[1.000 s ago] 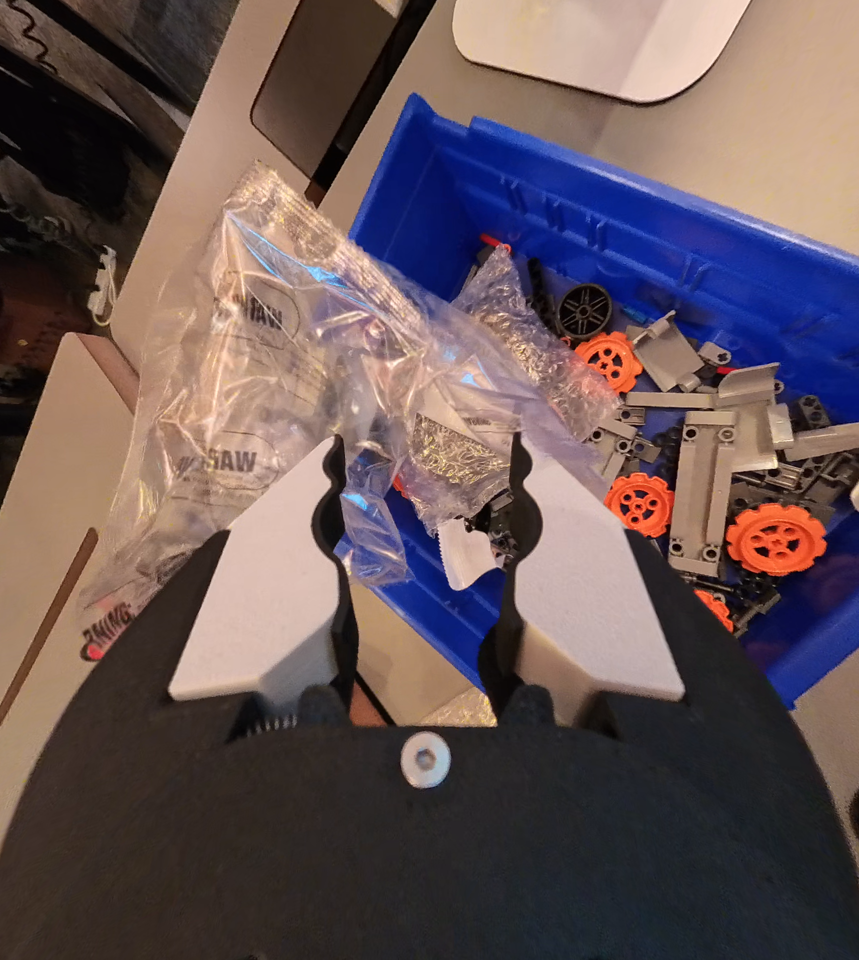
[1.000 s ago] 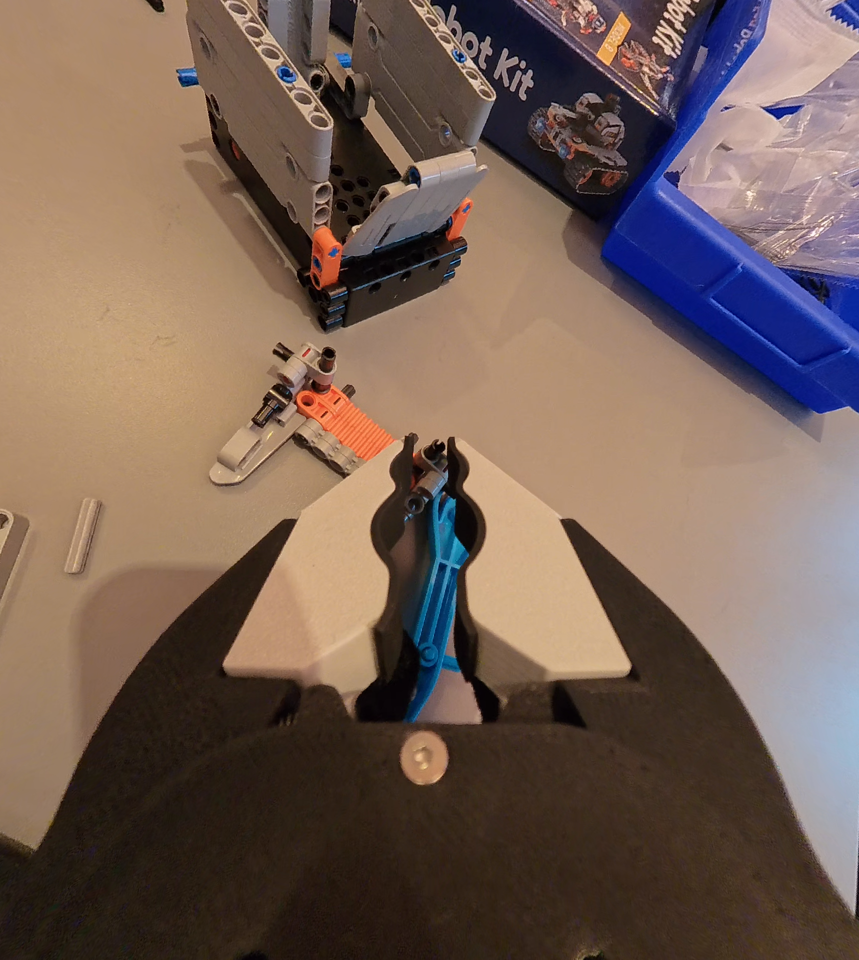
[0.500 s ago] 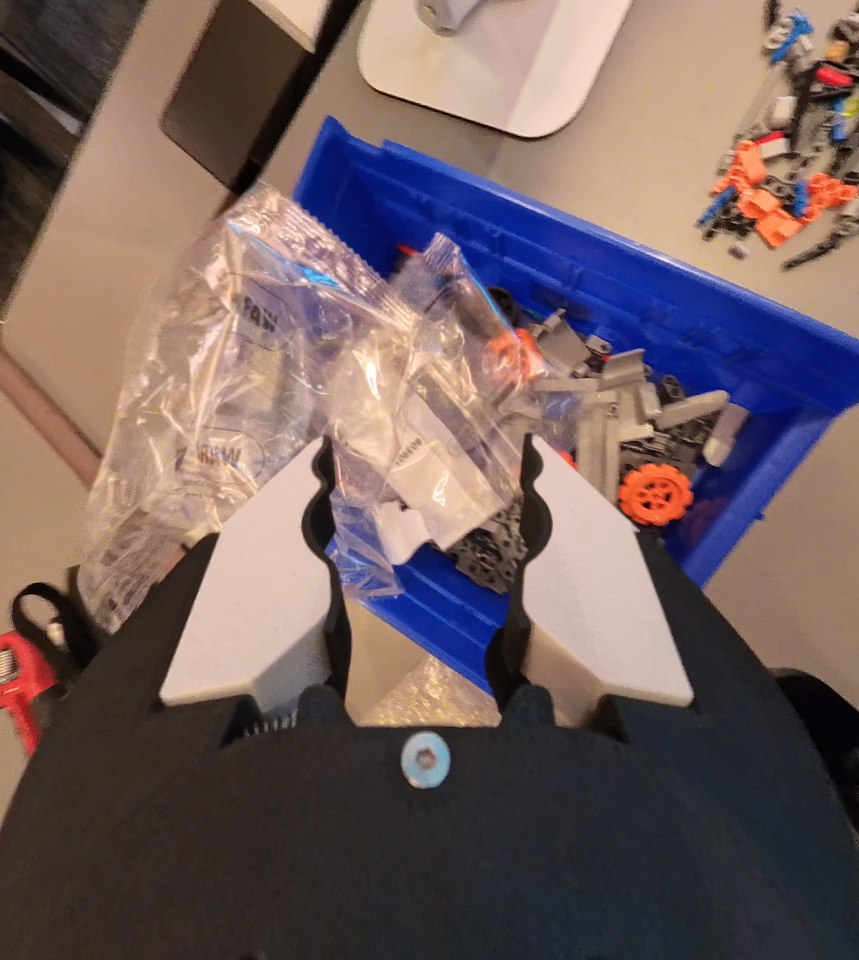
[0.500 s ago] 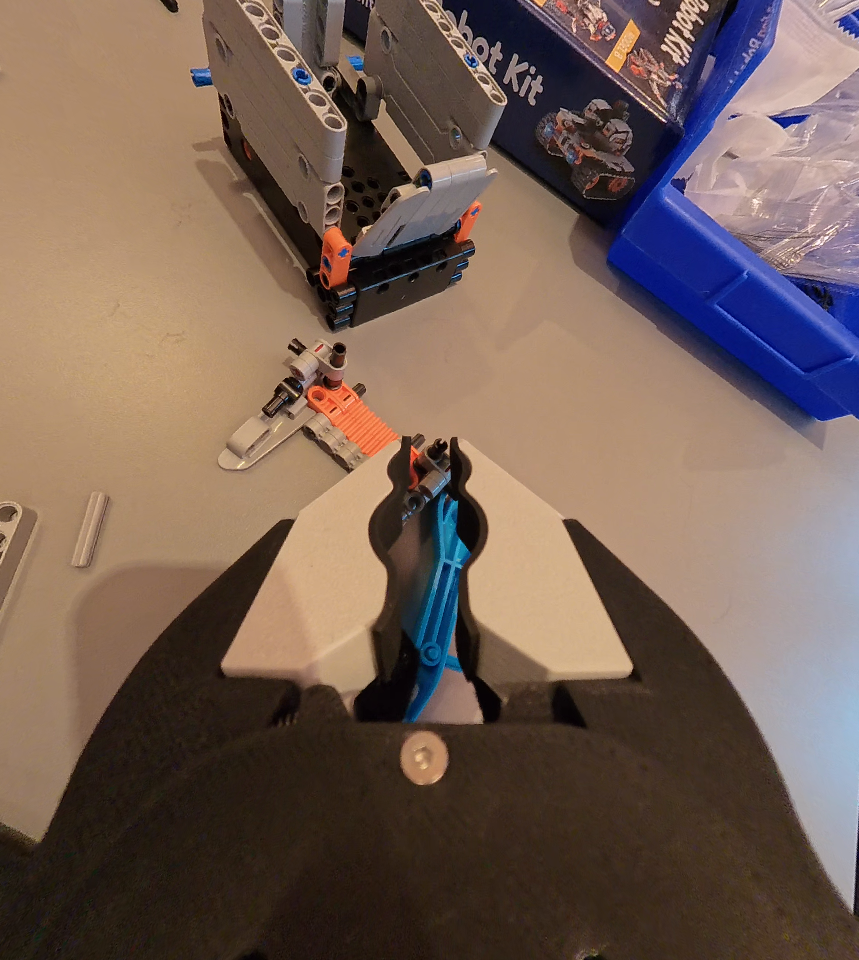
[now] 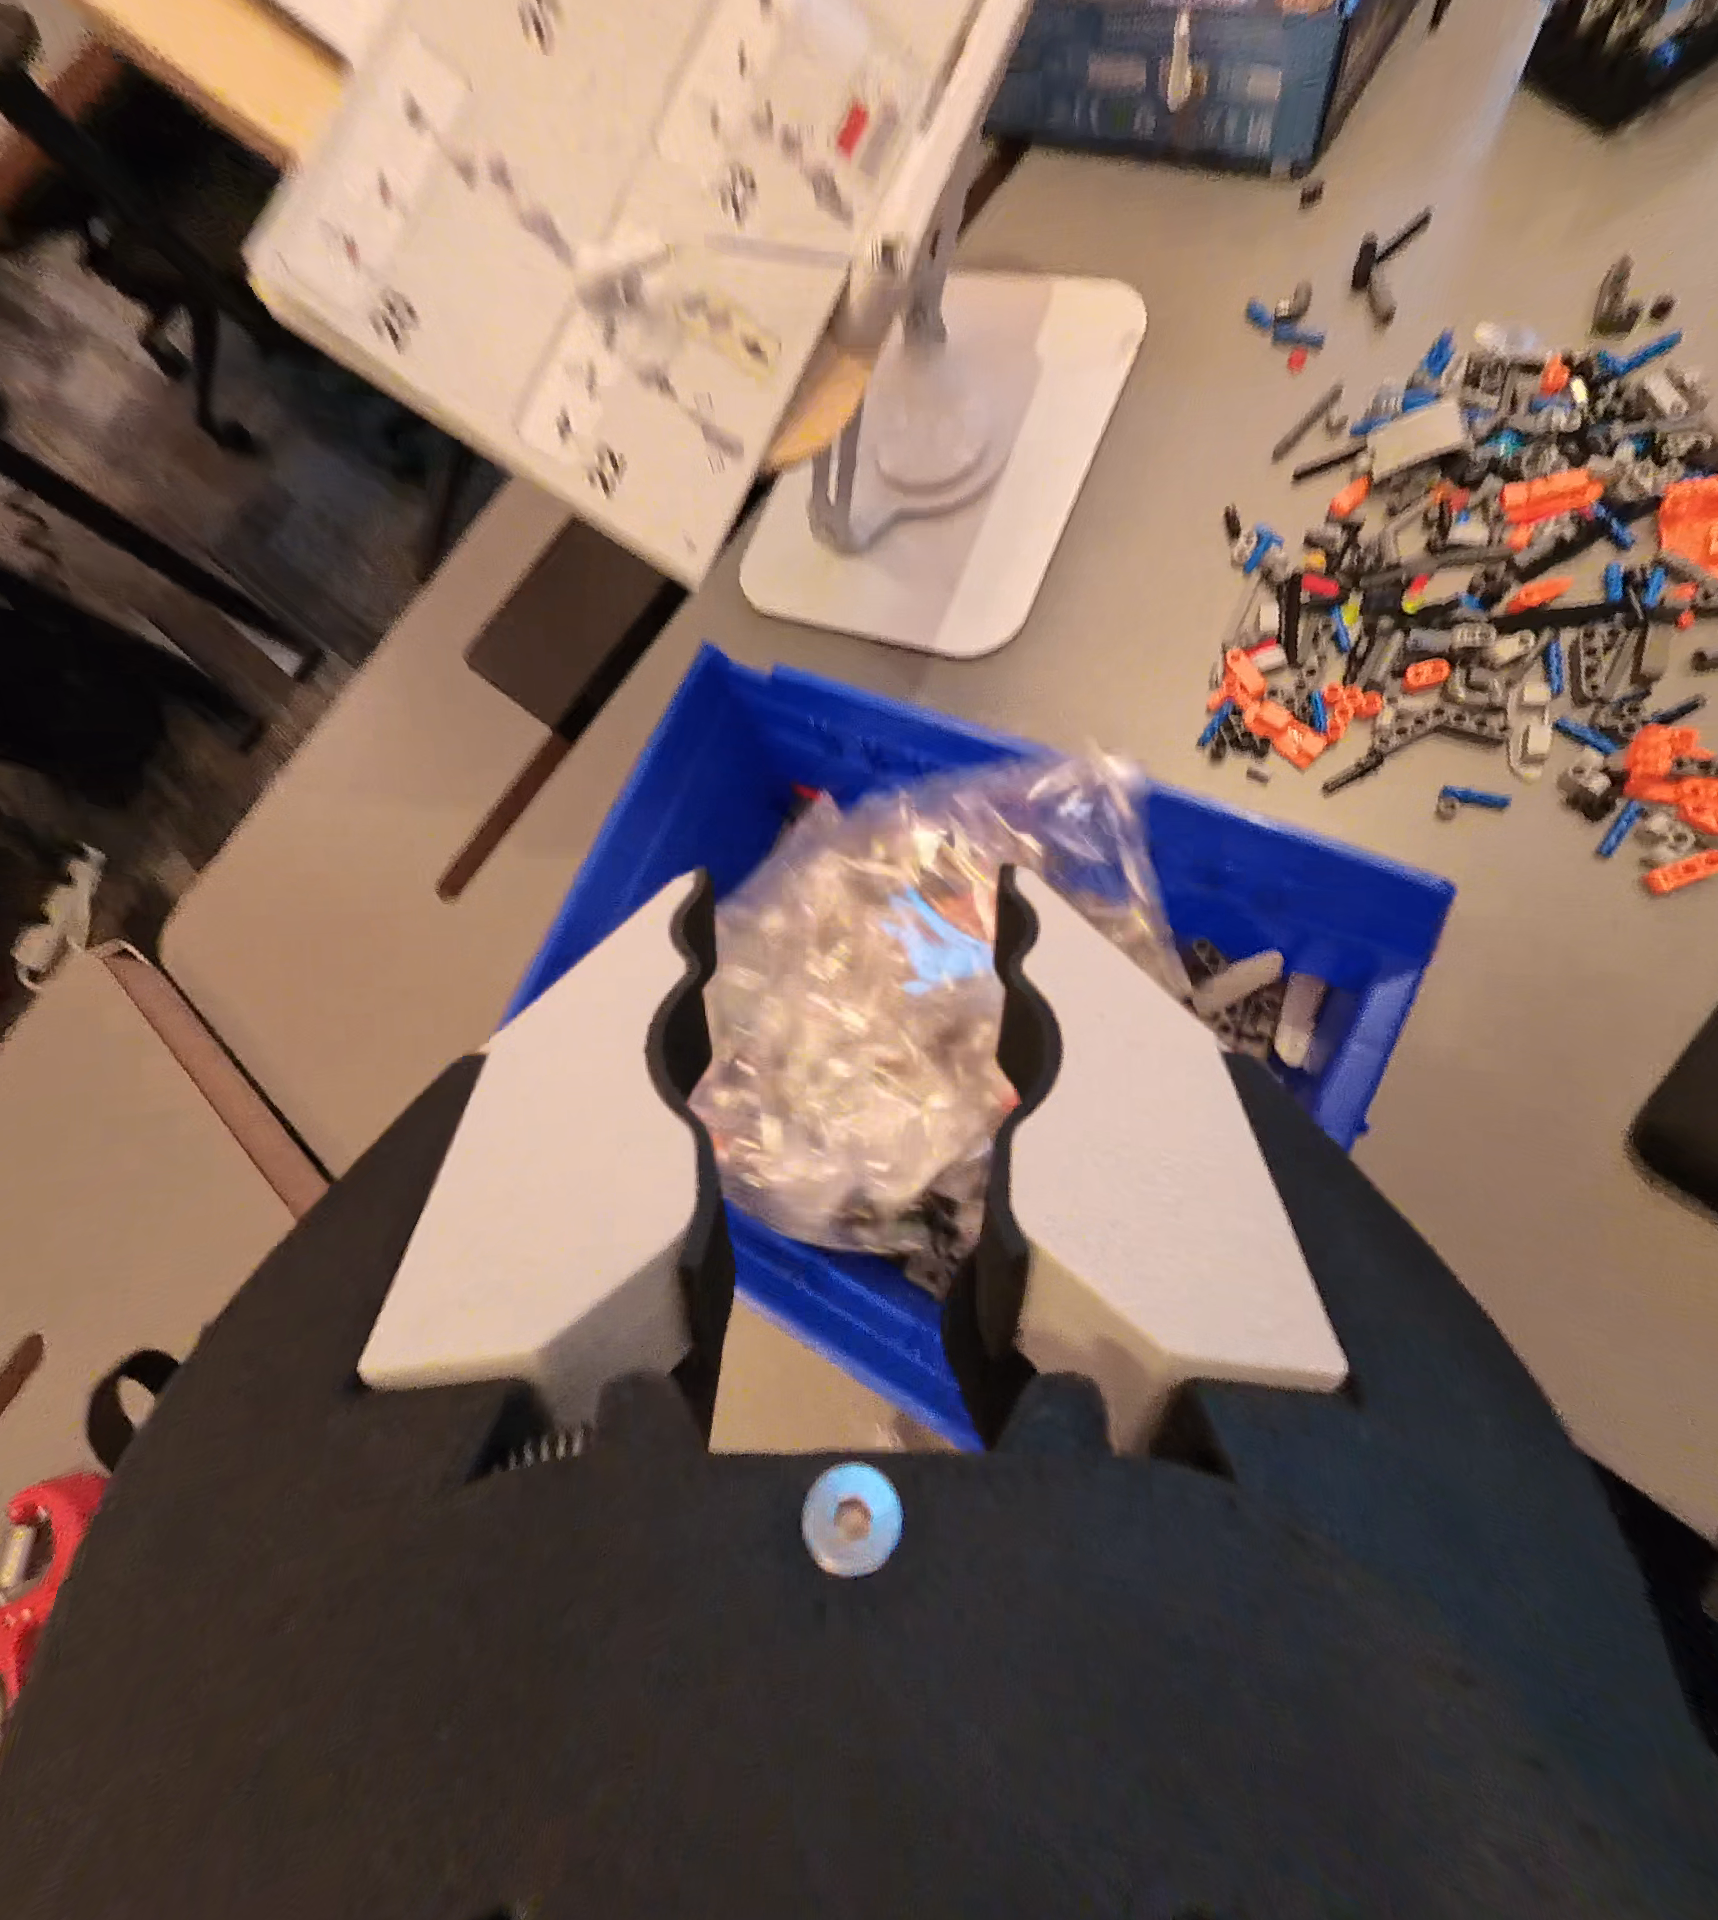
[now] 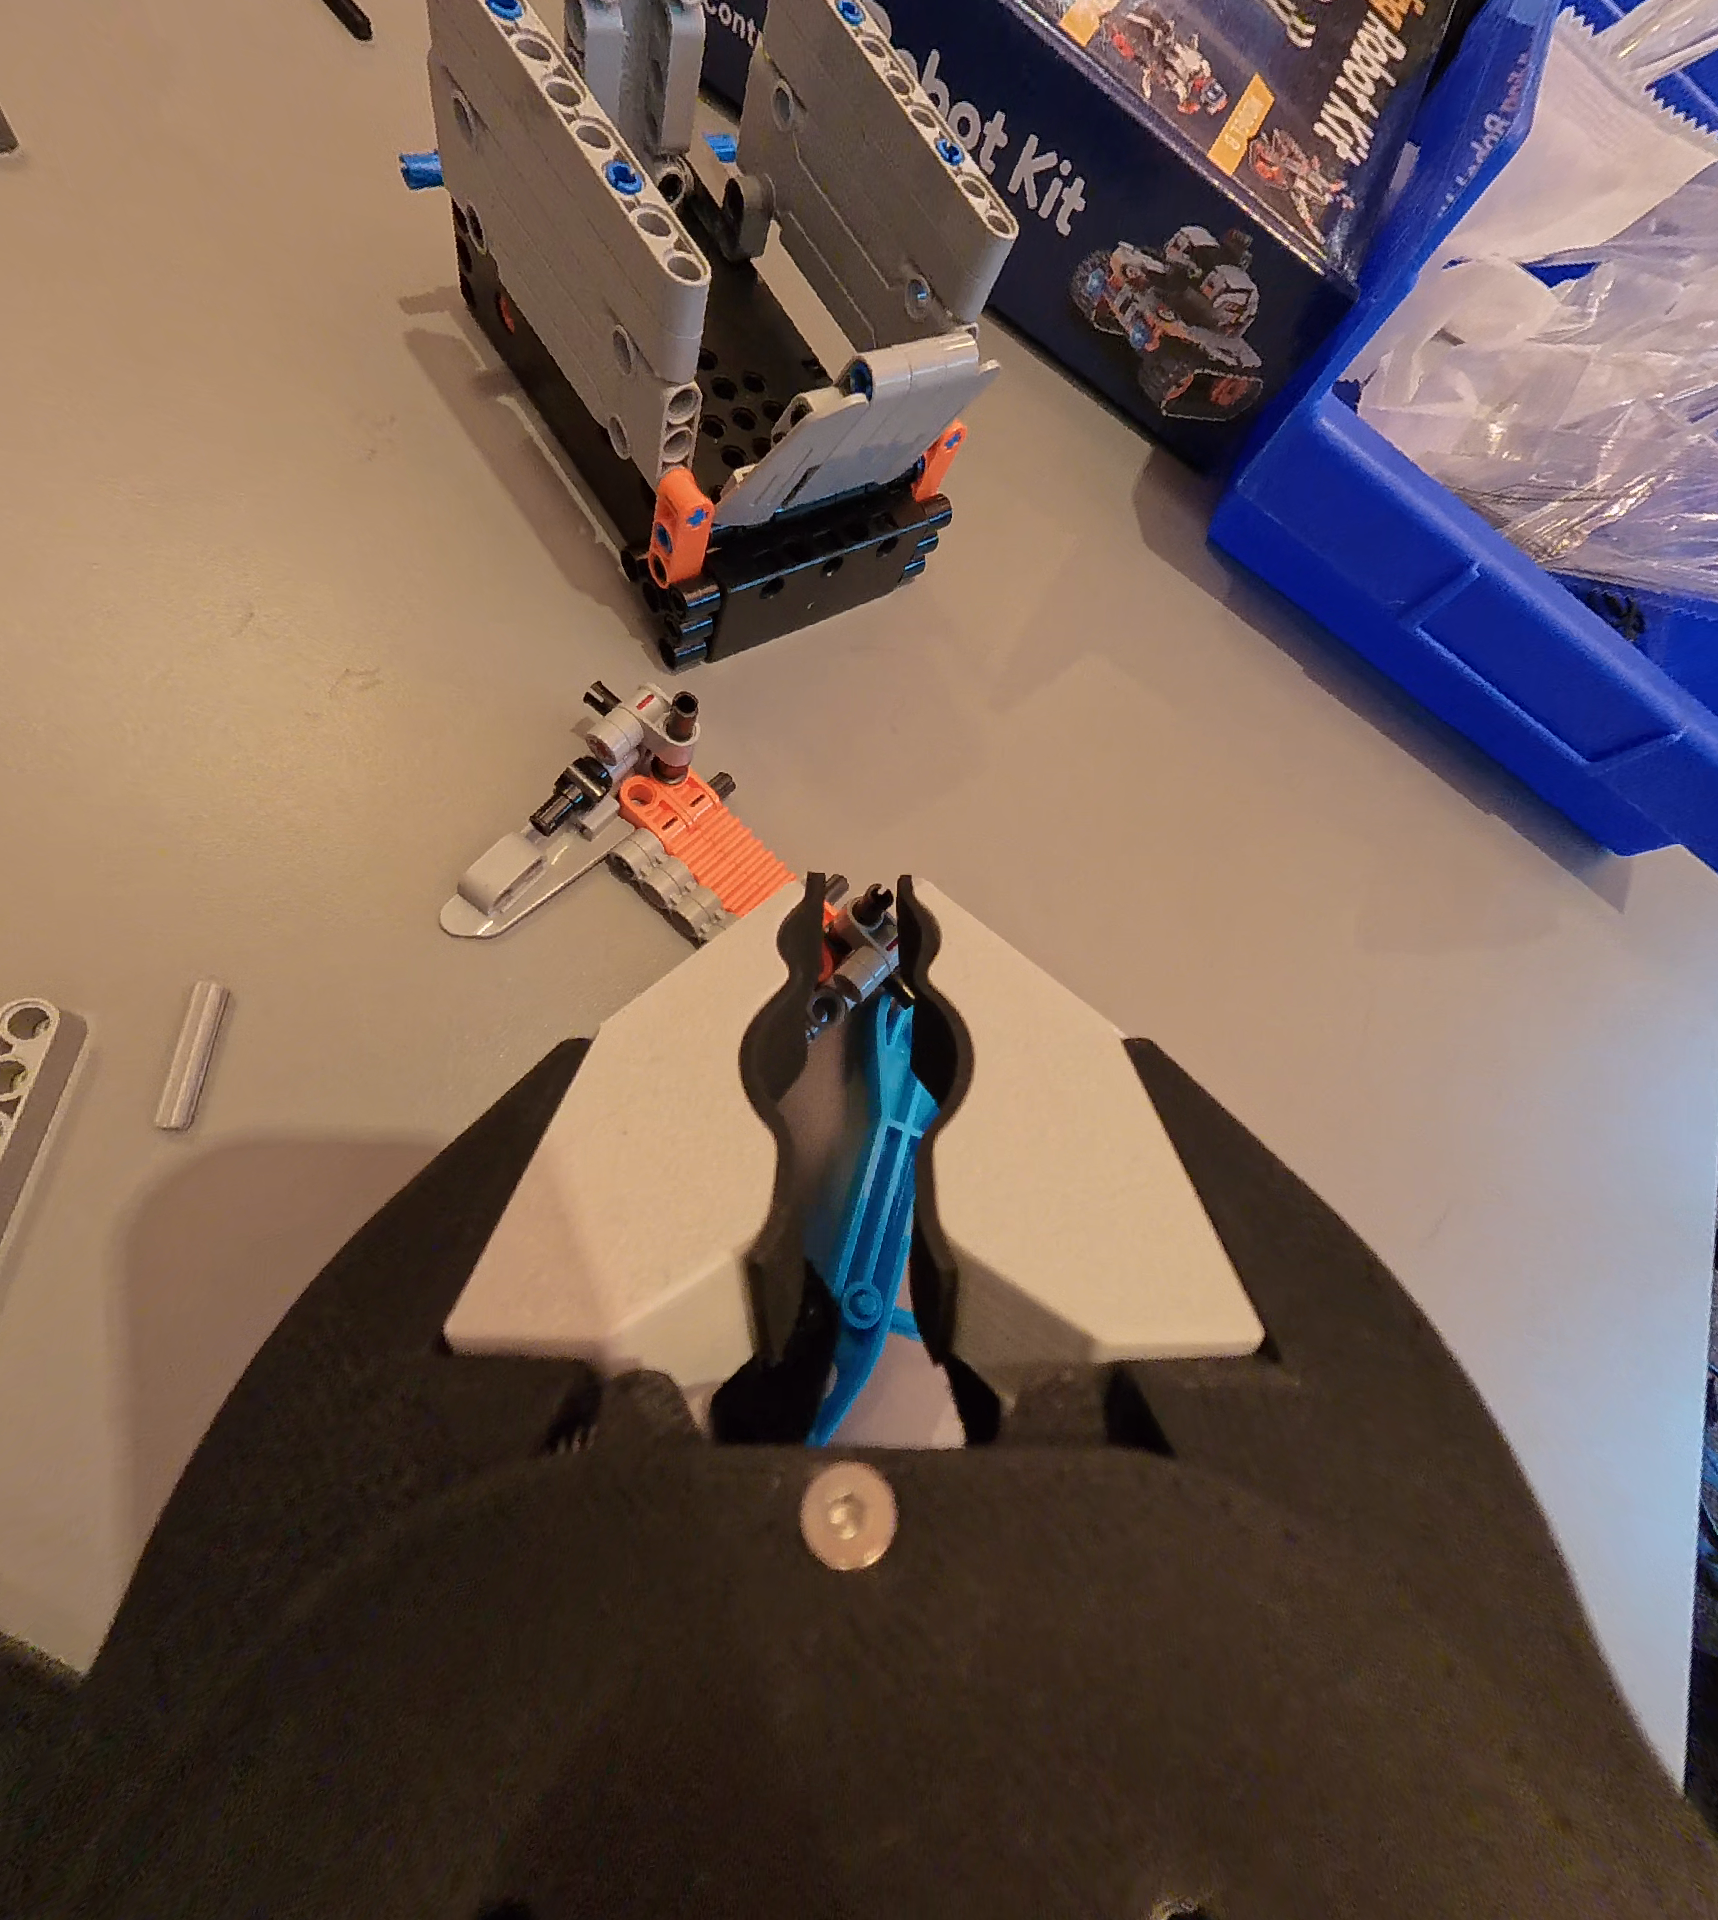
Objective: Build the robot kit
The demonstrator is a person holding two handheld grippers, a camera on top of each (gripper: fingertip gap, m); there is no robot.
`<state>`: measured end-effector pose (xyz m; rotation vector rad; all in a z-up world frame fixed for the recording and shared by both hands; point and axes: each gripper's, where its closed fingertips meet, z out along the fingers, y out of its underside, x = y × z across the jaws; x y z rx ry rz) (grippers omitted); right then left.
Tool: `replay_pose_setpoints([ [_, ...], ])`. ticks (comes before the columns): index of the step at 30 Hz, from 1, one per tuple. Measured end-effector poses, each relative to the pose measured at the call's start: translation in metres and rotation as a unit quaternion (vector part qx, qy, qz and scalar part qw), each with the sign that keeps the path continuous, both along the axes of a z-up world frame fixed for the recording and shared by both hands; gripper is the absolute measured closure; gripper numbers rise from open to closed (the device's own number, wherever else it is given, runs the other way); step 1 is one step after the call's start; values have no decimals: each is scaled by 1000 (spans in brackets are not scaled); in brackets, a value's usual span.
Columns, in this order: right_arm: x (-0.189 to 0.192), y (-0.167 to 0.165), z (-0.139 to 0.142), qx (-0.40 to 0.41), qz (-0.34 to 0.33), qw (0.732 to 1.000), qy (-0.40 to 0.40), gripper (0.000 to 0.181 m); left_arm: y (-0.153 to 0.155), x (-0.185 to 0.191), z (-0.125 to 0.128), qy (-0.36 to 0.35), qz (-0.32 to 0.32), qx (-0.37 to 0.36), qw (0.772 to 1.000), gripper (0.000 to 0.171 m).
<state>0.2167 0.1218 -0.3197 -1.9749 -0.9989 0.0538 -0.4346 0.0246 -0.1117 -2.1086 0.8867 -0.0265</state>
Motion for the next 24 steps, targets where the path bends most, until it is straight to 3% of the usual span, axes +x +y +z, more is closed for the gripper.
replay_pose_setpoints([
  [4, -1, 0, 1, 1, 1, 1000, 0, 170, 31, 9, 14, 56, 15, 57, 997, 121],
  [8, -1, 0, 2, 3, 2, 1000, -1, 170, 88, 38, 27, 113, -4, 124, 986, 124],
  [11, -1, -1, 2, 6, 2, 1000, -2, 170, 132, 60, 23, 155, -25, 138, 978, 124],
  [15, -1, -1, 4, 9, 3, 1000, 3, 171, 175, 68, -8, 239, -44, 105, 964, 130],
  [19, -2, -1, 5, 8, 8, 1000, 8, 171, 189, 73, -24, 252, -62, 99, 961, 150],
  [24, -3, -1, 5, 8, 13, 1000, 12, 171, 181, 68, -30, 269, -52, 92, 957, 159],
])
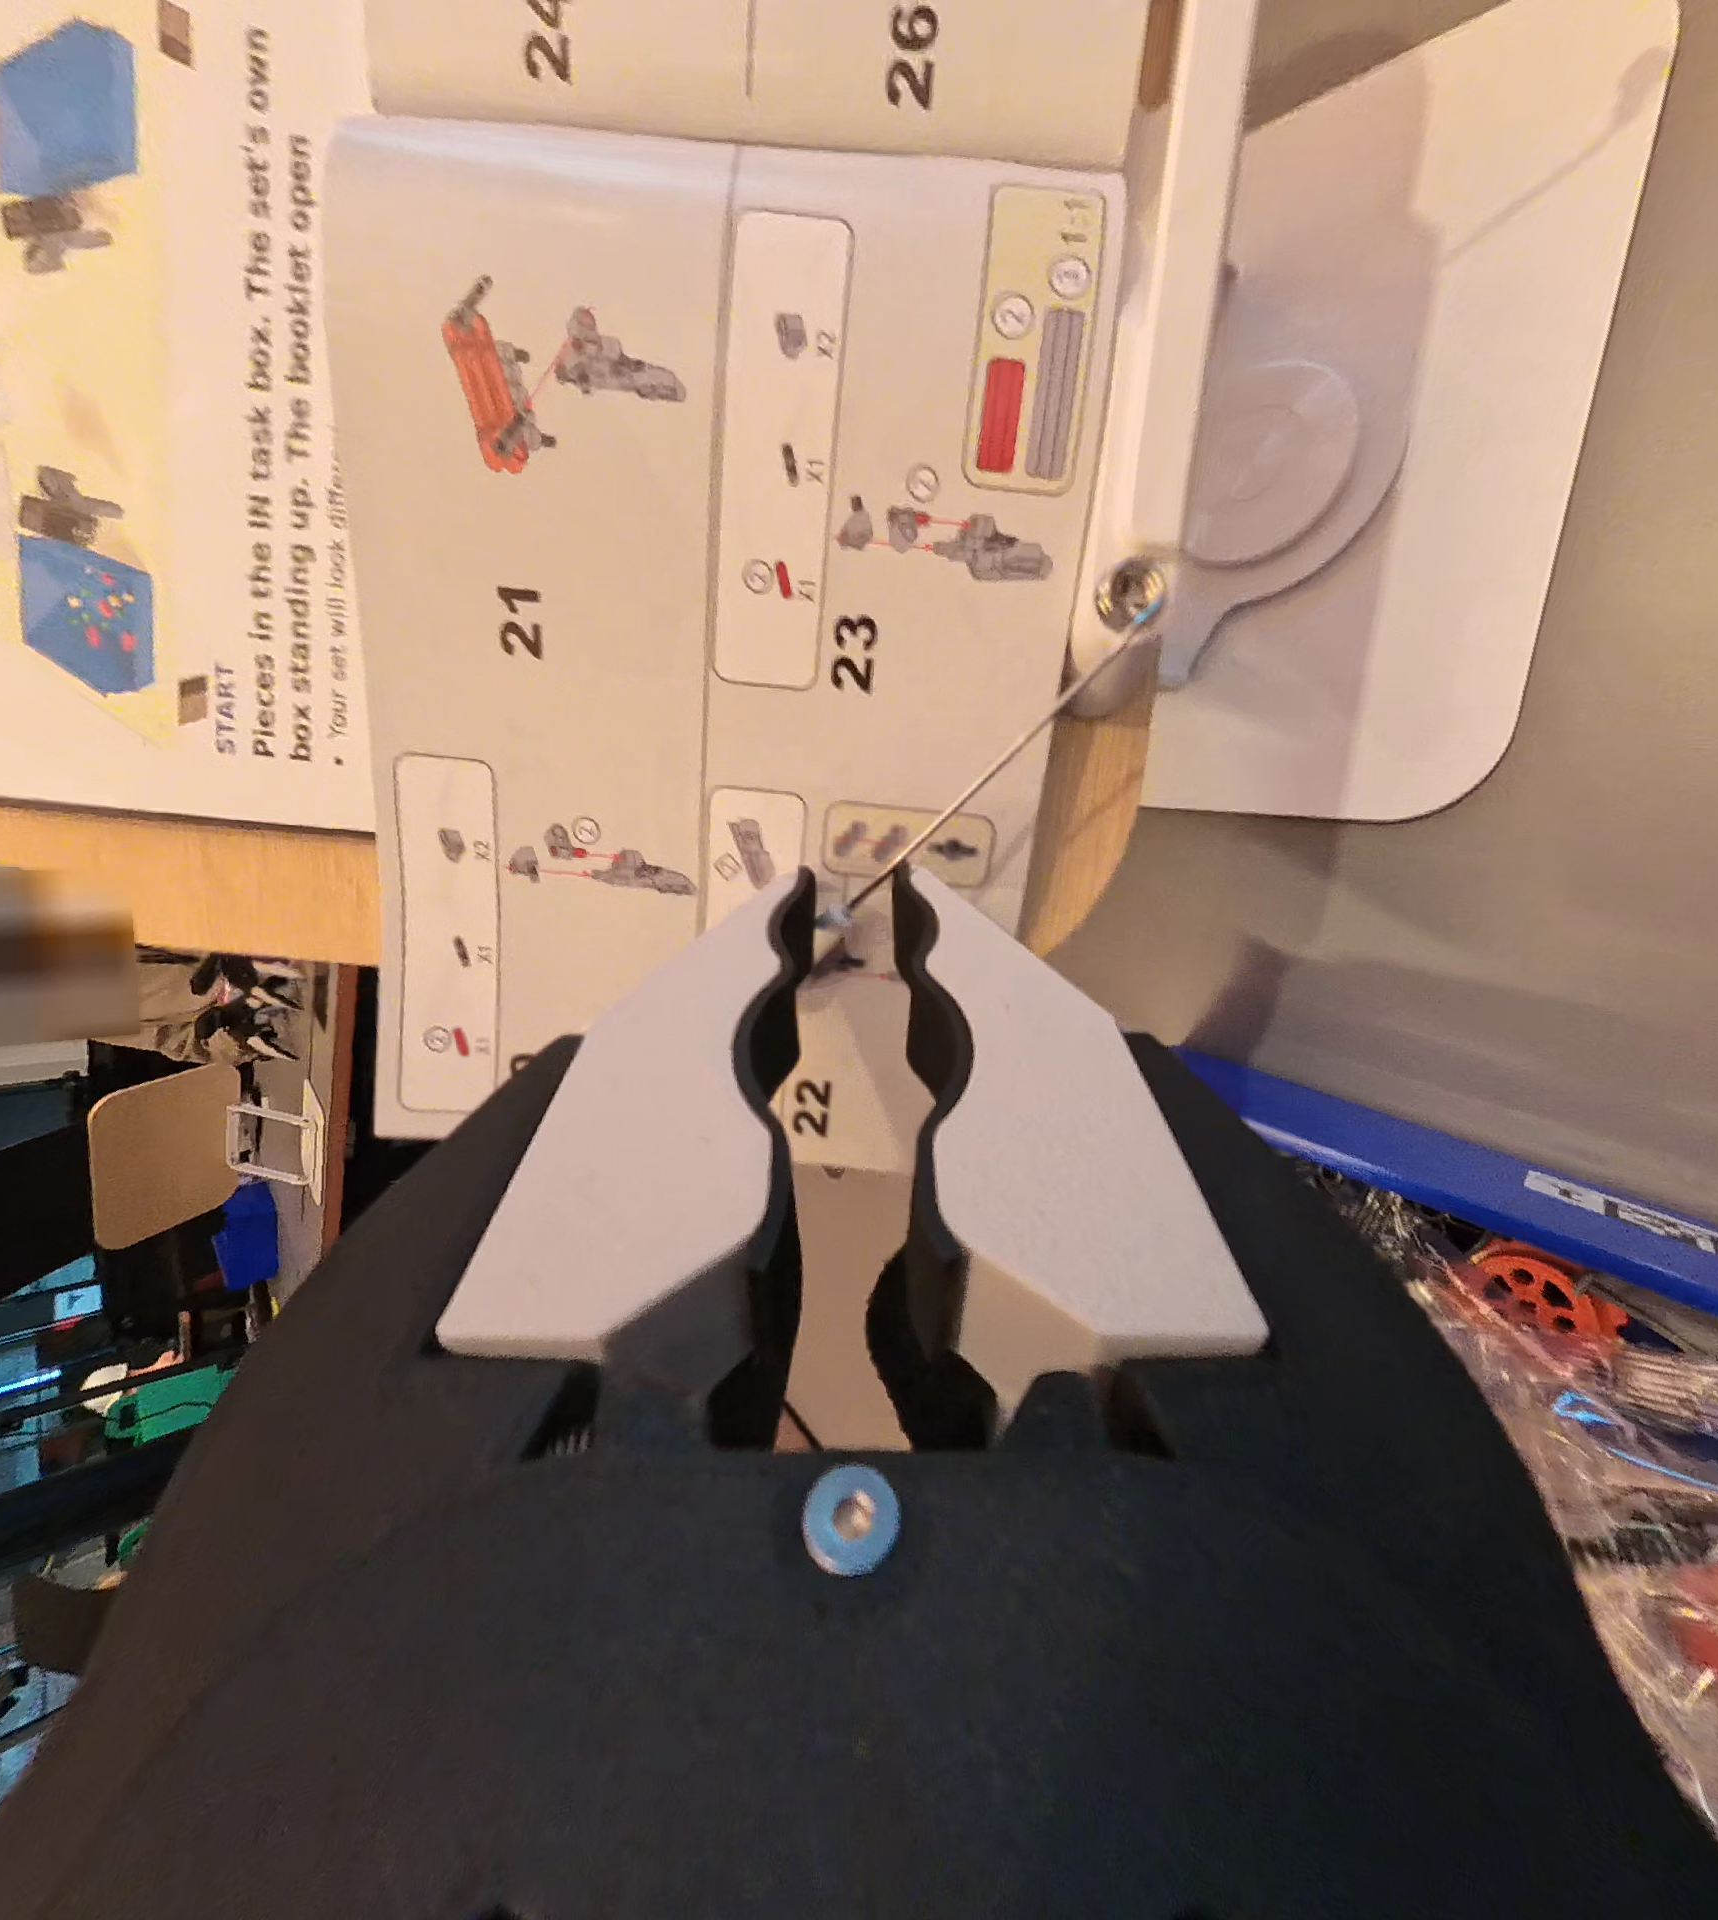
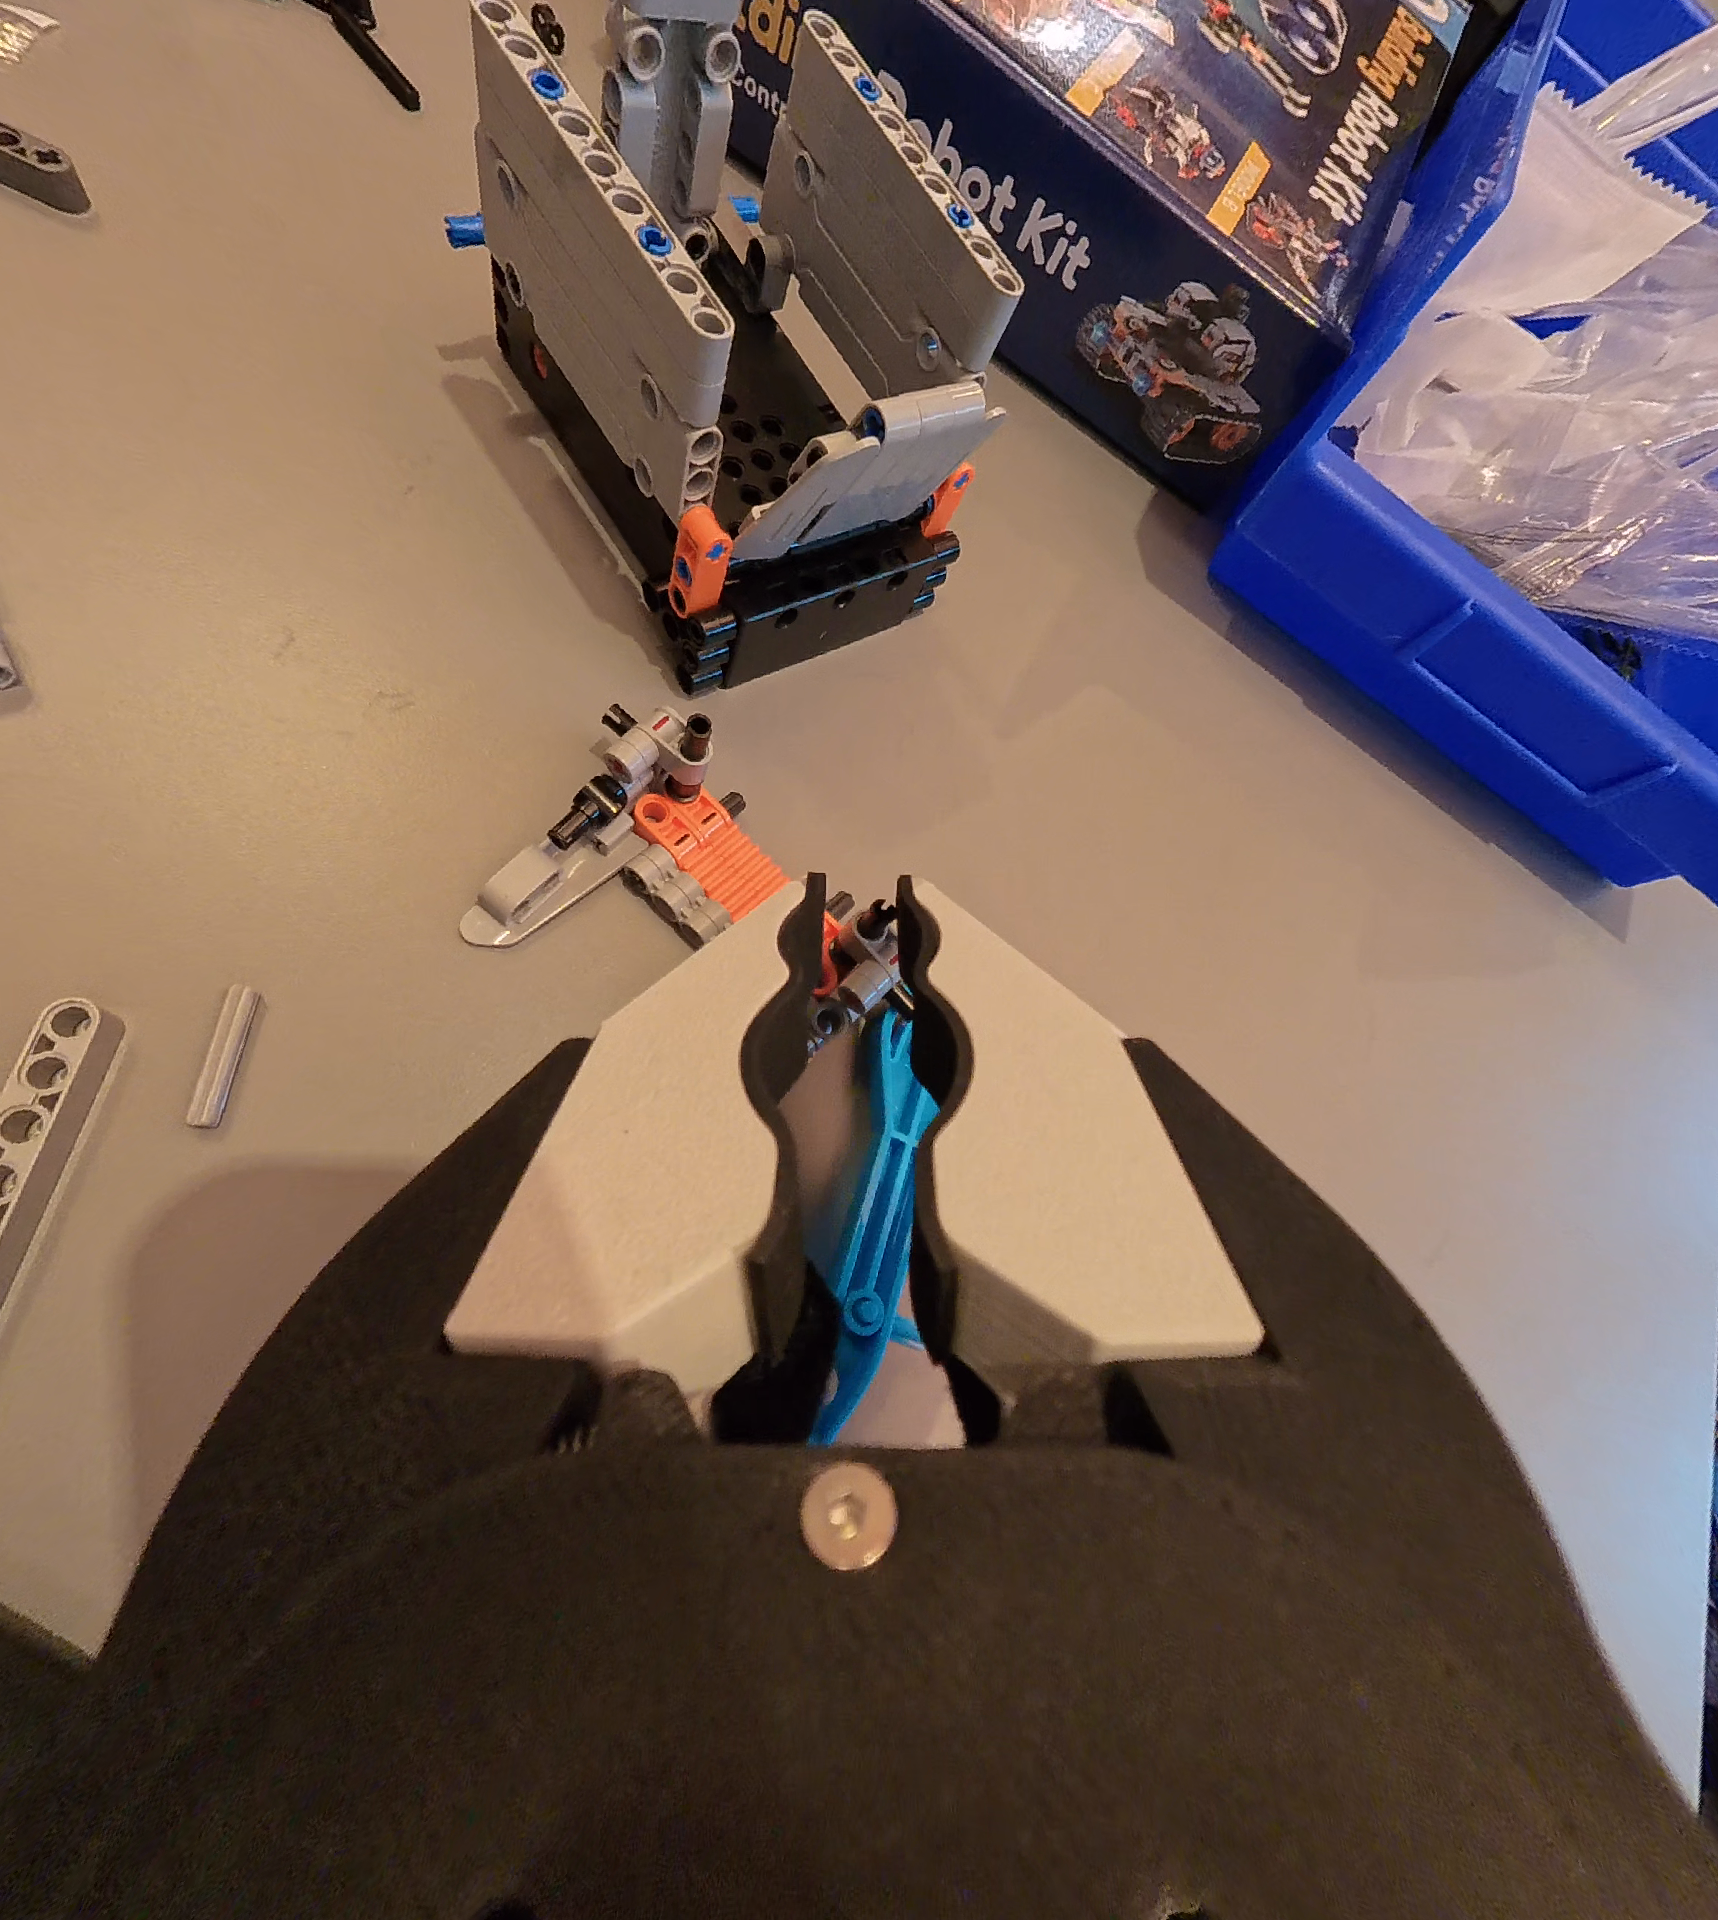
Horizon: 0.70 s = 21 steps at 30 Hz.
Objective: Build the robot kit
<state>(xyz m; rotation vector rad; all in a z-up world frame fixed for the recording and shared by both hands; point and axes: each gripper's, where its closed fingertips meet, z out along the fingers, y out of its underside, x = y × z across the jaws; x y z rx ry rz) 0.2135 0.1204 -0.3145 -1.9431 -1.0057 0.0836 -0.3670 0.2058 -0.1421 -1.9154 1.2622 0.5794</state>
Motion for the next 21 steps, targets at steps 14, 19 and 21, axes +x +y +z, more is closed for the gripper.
replay_pose_setpoints([
  [14, -1, -2, 5, 6, 7, 1000, 14, 170, -40, 12, 14, -162, 6, -8, 987, 137],
  [19, -2, -3, 7, 7, 8, 1000, 19, 170, -3, -35, 41, -263, 123, 55, 955, 102],
  [21, -1, -3, 7, 7, 7, 1000, 20, 169, 7, -44, 39, -252, 147, 77, 954, 87],
])
